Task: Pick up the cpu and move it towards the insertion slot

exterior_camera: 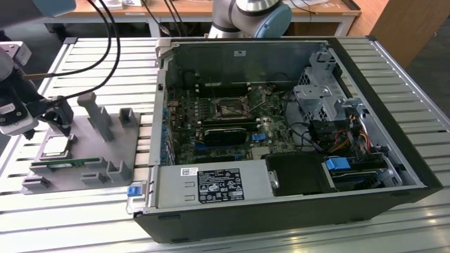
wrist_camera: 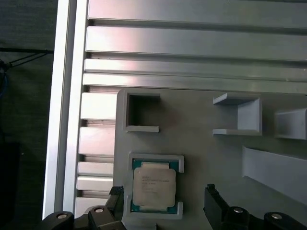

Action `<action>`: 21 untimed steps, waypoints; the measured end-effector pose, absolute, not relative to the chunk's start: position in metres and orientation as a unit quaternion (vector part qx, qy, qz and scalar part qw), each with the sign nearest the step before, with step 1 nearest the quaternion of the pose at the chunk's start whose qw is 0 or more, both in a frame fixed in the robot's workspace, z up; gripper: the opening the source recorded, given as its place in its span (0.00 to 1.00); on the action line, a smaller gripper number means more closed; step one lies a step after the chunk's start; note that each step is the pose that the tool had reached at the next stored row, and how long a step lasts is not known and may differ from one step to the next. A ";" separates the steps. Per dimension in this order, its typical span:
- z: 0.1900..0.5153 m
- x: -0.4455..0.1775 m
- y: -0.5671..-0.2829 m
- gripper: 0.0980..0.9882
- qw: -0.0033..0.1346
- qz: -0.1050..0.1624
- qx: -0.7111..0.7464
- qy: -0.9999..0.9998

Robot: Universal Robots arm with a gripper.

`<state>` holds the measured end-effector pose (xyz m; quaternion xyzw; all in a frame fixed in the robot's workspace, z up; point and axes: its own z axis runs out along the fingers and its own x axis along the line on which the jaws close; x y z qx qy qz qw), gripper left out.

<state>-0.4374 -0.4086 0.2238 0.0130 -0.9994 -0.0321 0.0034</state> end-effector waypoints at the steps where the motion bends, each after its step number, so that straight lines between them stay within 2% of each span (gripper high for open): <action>1: 0.222 -0.438 -0.409 0.75 0.003 -0.032 0.013 -0.999; 21: 0.204 -0.443 -0.409 0.75 0.003 -0.032 0.017 -0.999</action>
